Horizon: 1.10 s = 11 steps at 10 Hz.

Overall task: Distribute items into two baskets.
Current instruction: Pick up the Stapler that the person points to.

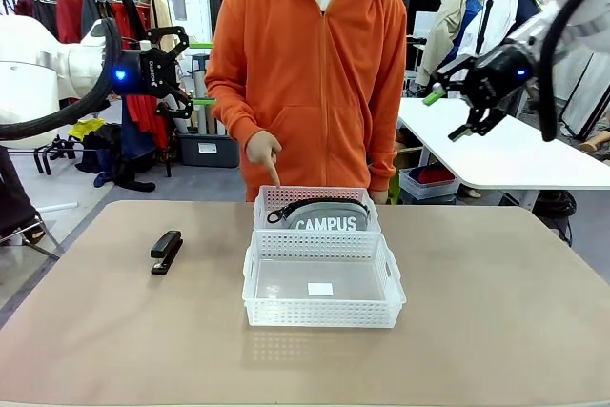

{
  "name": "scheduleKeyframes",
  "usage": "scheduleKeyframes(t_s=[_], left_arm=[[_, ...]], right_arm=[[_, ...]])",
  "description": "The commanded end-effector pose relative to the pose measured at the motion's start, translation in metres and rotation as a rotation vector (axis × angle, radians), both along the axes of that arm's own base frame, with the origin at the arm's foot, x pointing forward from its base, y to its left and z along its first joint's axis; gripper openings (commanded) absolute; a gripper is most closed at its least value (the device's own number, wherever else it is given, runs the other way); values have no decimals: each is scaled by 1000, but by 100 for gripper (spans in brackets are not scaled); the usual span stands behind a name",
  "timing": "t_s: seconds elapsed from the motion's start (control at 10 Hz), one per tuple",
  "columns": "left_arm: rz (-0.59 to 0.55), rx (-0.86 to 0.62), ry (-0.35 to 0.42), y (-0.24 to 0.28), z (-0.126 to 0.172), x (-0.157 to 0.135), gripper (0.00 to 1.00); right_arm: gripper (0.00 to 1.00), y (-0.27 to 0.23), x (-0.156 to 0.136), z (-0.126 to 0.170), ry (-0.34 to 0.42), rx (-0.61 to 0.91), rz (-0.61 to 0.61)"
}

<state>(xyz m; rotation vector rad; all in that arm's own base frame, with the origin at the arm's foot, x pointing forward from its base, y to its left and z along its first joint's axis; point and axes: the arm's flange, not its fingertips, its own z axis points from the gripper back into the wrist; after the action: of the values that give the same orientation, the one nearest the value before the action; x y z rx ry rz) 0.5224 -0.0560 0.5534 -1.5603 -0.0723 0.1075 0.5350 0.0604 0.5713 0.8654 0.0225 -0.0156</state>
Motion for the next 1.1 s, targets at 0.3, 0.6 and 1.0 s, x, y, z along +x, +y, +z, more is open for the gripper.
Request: scheduleKeyframes(t_s=[0.3, 0.6, 1.0], left_arm=[[2, -4, -2, 1, 2, 0, 100], [2, -4, -2, 1, 2, 0, 100], [2, -4, -2, 1, 2, 0, 100]], right_arm=[[100, -59, -8, -24, -77, 380, -157], [100, -69, 16, -34, -100, 514, -150], [100, -79, 33, -30, -145, 597, -143]])
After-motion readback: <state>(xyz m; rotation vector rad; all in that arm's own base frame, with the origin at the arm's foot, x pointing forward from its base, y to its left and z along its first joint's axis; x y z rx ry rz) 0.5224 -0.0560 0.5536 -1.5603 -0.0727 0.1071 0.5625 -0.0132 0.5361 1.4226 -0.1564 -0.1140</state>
